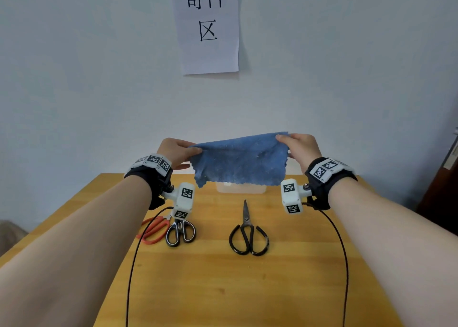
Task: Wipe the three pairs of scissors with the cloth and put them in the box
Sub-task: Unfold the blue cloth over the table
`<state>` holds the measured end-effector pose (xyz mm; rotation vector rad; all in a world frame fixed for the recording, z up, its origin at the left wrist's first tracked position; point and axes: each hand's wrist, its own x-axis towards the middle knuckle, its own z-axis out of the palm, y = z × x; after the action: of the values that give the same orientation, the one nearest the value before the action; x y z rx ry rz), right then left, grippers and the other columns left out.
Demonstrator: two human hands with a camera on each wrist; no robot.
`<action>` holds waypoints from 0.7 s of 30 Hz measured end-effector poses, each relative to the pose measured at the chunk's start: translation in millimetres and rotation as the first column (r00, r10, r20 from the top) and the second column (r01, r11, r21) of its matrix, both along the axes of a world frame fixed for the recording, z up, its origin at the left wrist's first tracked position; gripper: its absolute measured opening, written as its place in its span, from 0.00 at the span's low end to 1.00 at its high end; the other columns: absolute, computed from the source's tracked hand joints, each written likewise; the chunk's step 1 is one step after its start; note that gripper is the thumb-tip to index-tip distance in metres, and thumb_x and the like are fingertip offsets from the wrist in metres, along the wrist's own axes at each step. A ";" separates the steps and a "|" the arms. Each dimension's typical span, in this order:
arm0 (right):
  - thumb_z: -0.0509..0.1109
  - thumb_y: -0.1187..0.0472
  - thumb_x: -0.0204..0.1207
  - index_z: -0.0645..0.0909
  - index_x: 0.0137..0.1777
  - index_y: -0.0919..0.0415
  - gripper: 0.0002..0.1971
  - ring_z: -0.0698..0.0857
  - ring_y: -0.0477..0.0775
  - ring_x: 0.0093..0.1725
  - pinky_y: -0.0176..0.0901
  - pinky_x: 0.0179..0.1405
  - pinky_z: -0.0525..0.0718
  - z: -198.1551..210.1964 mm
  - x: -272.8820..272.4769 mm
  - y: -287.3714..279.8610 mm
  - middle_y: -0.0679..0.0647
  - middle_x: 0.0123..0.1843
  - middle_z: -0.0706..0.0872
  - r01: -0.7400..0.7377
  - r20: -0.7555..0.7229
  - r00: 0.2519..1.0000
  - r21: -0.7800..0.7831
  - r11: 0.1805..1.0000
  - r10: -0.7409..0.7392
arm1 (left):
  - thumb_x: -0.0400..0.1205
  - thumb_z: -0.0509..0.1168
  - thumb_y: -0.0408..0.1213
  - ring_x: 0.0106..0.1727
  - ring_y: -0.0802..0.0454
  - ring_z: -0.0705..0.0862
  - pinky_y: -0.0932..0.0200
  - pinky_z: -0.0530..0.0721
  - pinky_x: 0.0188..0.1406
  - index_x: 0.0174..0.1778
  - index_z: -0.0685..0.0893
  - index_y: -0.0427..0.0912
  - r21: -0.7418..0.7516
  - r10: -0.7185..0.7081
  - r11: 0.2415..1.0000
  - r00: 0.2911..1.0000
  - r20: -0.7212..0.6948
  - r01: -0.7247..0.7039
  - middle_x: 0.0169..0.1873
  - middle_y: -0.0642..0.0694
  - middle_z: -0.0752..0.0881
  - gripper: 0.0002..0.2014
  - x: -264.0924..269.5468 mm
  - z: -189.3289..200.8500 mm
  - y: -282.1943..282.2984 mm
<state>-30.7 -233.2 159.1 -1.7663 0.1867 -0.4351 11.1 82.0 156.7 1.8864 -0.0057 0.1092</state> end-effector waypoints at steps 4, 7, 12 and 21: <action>0.78 0.54 0.77 0.91 0.45 0.63 0.10 0.93 0.64 0.48 0.64 0.53 0.91 6.8 -3.0 -10.5 0.62 0.45 0.94 0.080 0.030 0.996 0.075 0.994 -0.082 | 0.78 0.79 0.48 0.63 0.45 0.86 0.42 0.87 0.65 0.54 0.92 0.37 -0.061 -0.017 0.998 0.999 -0.038 0.015 0.58 0.42 0.91 0.18 6.4 4.0 -6.3; 0.78 0.54 0.76 0.89 0.51 0.71 0.17 0.93 0.67 0.48 0.68 0.52 0.91 5.0 -1.2 -13.1 0.67 0.49 0.93 0.109 -0.058 0.993 0.044 0.993 -0.106 | 0.83 0.74 0.42 0.49 0.41 0.90 0.48 0.90 0.47 0.62 0.88 0.31 -0.266 -0.126 0.959 0.986 -0.108 0.093 0.50 0.39 0.90 0.18 3.2 4.9 -18.7; 0.77 0.55 0.75 0.86 0.55 0.76 0.21 0.87 0.62 0.39 0.67 0.51 0.90 0.0 1.8 -12.0 0.65 0.43 0.90 0.117 -0.137 0.984 0.036 0.992 -0.111 | 0.88 0.67 0.42 0.42 0.40 0.87 0.50 0.88 0.37 0.67 0.83 0.30 -0.161 -0.130 0.982 0.966 -0.223 0.095 0.45 0.38 0.87 0.18 -4.3 1.6 -42.4; 0.75 0.59 0.81 0.86 0.59 0.67 0.12 0.92 0.63 0.47 0.61 0.48 0.93 18.1 -7.4 47.6 0.64 0.50 0.91 -0.391 -0.117 0.909 0.093 0.916 0.400 | 0.91 0.61 0.48 0.49 0.38 0.90 0.46 0.92 0.45 0.64 0.84 0.31 -0.281 -0.311 0.925 0.934 -0.174 0.256 0.51 0.36 0.90 0.21 -14.5 15.5 -92.5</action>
<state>-38.1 -185.5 177.3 -1.7129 -0.0654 -0.0144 -3.4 -10.5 172.2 1.6123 -0.1129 -0.2847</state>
